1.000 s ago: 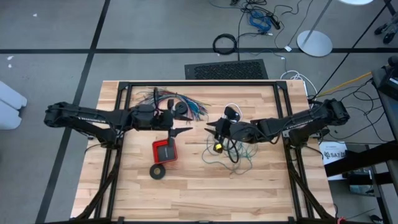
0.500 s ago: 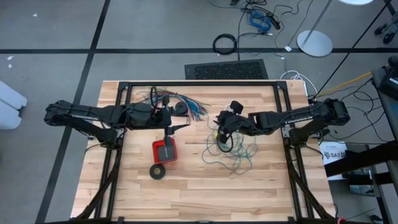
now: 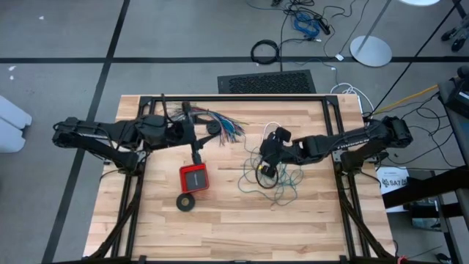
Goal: Coil cords
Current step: Coil the green wire onto the spool
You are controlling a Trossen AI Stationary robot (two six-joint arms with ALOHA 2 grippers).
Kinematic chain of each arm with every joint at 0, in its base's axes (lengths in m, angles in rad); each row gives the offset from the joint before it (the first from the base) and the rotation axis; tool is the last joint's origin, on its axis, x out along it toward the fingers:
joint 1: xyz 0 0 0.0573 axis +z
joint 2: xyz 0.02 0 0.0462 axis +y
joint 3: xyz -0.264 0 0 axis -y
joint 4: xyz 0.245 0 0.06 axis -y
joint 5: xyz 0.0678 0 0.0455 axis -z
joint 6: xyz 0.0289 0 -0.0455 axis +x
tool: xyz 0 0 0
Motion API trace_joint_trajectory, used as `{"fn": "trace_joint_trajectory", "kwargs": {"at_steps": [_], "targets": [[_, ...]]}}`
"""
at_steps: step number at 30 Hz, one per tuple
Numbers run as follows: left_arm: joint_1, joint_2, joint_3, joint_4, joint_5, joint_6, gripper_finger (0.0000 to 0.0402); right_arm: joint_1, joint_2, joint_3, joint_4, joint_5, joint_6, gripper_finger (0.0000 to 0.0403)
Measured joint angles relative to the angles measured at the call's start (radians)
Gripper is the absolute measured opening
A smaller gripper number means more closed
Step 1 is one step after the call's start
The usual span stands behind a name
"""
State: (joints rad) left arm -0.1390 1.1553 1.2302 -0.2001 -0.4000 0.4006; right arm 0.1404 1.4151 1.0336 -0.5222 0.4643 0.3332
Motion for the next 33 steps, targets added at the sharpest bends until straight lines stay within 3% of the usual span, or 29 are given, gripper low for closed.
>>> {"fn": "trace_joint_trajectory", "kwargs": {"at_steps": [10, 19, 33], "targets": [[0.031, 0.000, 0.009, 0.055, -0.009, 0.033, 0.0157, 0.129, 0.000, 0.000, 0.238, 0.001, -0.099, 0.0086], [0.098, 0.000, -0.025, 0.029, 0.082, 0.012, 0.0157, 0.170, 0.000, 0.000, 0.540, 0.020, -0.317, 0.0086], [0.120, 0.001, -0.197, 0.136, 0.156, -0.066, 0.0157, 0.169, -0.014, 0.000, 0.737, 0.274, -0.576, 0.0086]]}}
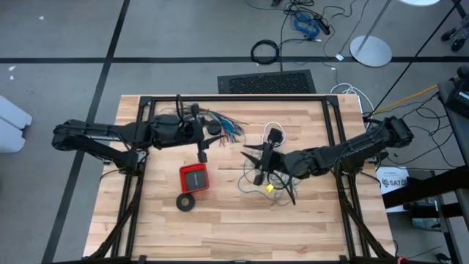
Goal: Coil cords
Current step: Coil the green wire onto the spool
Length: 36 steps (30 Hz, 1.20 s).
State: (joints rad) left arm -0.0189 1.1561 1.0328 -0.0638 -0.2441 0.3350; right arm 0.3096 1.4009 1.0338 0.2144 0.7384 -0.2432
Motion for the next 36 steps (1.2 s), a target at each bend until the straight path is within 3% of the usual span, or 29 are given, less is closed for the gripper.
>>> {"fn": "trace_joint_trajectory", "kwargs": {"at_steps": [10, 21, 26, 36], "targets": [[0.000, 0.000, -0.151, 0.128, 0.009, -0.090, 0.0157, 0.000, -0.111, 0.001, -0.093, 0.148, 0.000, 0.0086], [-0.003, 0.000, -0.238, 0.214, 0.062, -0.174, 0.0157, 0.000, -0.207, 0.001, -0.439, 0.174, 0.248, 0.0086], [-0.003, 0.000, -0.253, 0.232, 0.094, -0.215, 0.0157, 0.000, -0.212, 0.001, -0.599, 0.169, 0.386, 0.0086], [-0.057, 0.000, -0.253, 0.304, 0.171, -0.225, 0.0157, 0.000, -0.188, 0.001, -0.752, 0.033, 0.549, 0.0086]]}}
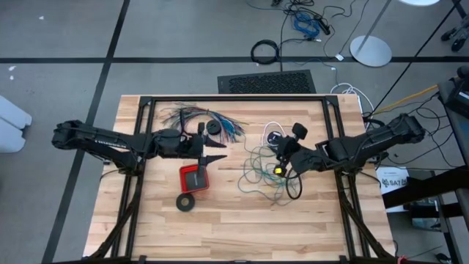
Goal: Coil cords
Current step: Coil the green wire onto the spool
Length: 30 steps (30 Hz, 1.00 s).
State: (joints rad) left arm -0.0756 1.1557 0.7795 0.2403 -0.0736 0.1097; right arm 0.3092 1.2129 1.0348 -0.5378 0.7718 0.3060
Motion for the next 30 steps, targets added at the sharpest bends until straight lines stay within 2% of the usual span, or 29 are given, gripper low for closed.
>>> {"fn": "trace_joint_trajectory", "kwargs": {"at_steps": [11, 21, 26, 30], "targets": [[-0.012, 0.000, 0.000, -0.005, 0.097, 0.006, 0.0157, -0.003, 0.146, 0.000, 0.063, -0.147, -0.020, 0.0086], [-0.009, 0.000, 0.000, -0.015, 0.098, 0.057, 0.0157, -0.012, 0.276, 0.000, 0.294, -0.251, -0.141, 0.0086], [-0.005, 0.000, 0.000, -0.016, 0.080, 0.065, 0.0157, -0.020, 0.294, 0.000, 0.405, -0.307, -0.197, 0.0086], [-0.002, 0.000, 0.000, -0.018, 0.077, 0.072, 0.0157, -0.022, 0.292, -0.001, 0.454, -0.308, -0.234, 0.0086]]}}
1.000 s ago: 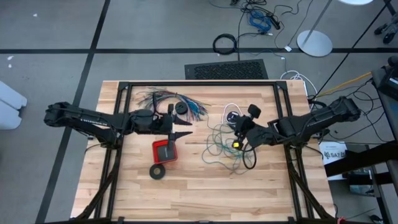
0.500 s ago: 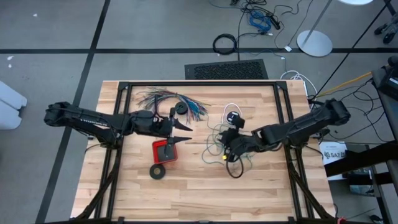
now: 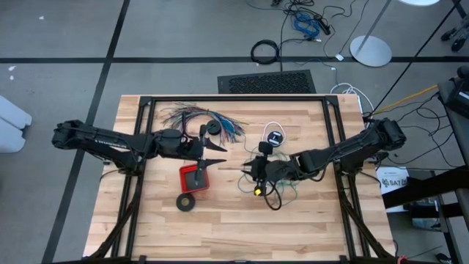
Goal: Coil cords
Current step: Coil the green wire onto the spool
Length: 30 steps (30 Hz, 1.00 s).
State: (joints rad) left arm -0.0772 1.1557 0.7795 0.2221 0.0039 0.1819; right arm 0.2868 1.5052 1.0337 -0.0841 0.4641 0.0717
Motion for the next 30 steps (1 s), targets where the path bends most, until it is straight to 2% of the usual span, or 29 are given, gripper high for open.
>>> {"fn": "trace_joint_trajectory", "kwargs": {"at_steps": [24, 30], "targets": [[-0.001, -0.001, 0.000, -0.001, -0.014, 0.015, 0.0157, -0.085, -0.029, 0.000, 0.184, -0.105, -0.104, 0.0086], [0.000, -0.001, 0.001, -0.055, -0.113, 0.039, 0.0157, -0.121, -0.054, 0.001, 0.187, -0.105, -0.114, 0.0086]]}}
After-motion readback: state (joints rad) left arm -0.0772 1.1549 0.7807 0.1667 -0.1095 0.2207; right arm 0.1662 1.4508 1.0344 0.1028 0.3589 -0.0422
